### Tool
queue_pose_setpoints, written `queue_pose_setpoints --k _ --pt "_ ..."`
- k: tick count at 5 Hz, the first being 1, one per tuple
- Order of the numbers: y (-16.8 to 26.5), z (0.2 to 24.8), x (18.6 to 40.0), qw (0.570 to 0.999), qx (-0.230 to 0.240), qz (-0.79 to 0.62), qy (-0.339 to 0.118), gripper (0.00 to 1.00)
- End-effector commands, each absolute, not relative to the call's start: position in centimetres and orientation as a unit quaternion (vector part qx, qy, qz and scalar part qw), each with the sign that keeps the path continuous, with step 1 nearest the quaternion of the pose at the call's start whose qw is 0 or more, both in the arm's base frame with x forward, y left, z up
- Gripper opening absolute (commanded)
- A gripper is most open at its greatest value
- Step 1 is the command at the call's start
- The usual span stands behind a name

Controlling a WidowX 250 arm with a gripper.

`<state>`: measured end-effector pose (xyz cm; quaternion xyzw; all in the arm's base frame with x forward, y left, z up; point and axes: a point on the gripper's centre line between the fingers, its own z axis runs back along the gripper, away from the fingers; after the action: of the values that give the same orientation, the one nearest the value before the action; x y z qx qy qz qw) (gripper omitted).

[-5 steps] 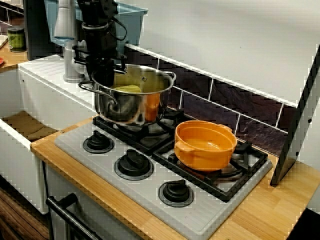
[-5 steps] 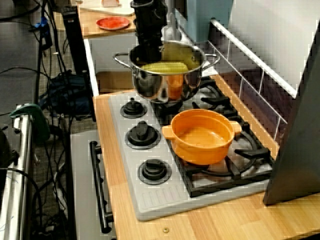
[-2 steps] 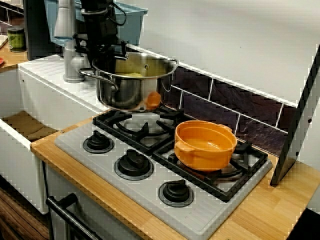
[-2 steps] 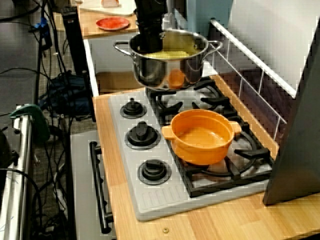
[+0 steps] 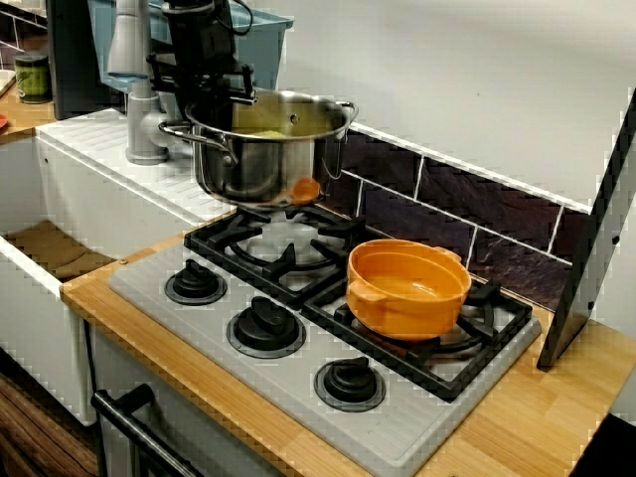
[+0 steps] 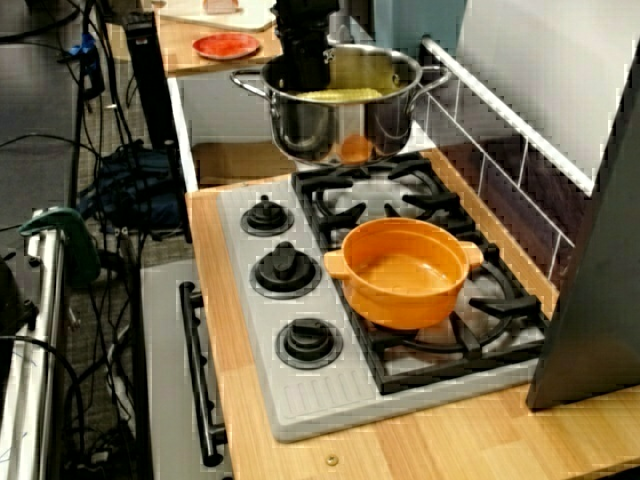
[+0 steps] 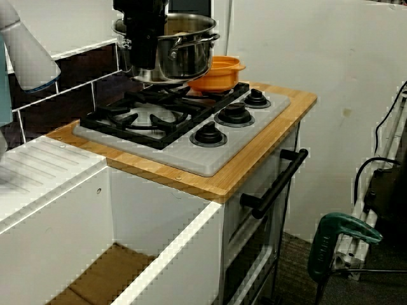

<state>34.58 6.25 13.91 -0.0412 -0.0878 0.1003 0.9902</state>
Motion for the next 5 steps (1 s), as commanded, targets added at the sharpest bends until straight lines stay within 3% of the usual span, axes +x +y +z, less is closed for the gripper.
queue_pose_setpoints --k 1,5 --pt "7.2 17.9 35.1 0.984 -0.039 0.102 -0.142 0.0" --pt "6.9 16.5 35.4 0.984 -0.024 0.104 -0.14 0.0"
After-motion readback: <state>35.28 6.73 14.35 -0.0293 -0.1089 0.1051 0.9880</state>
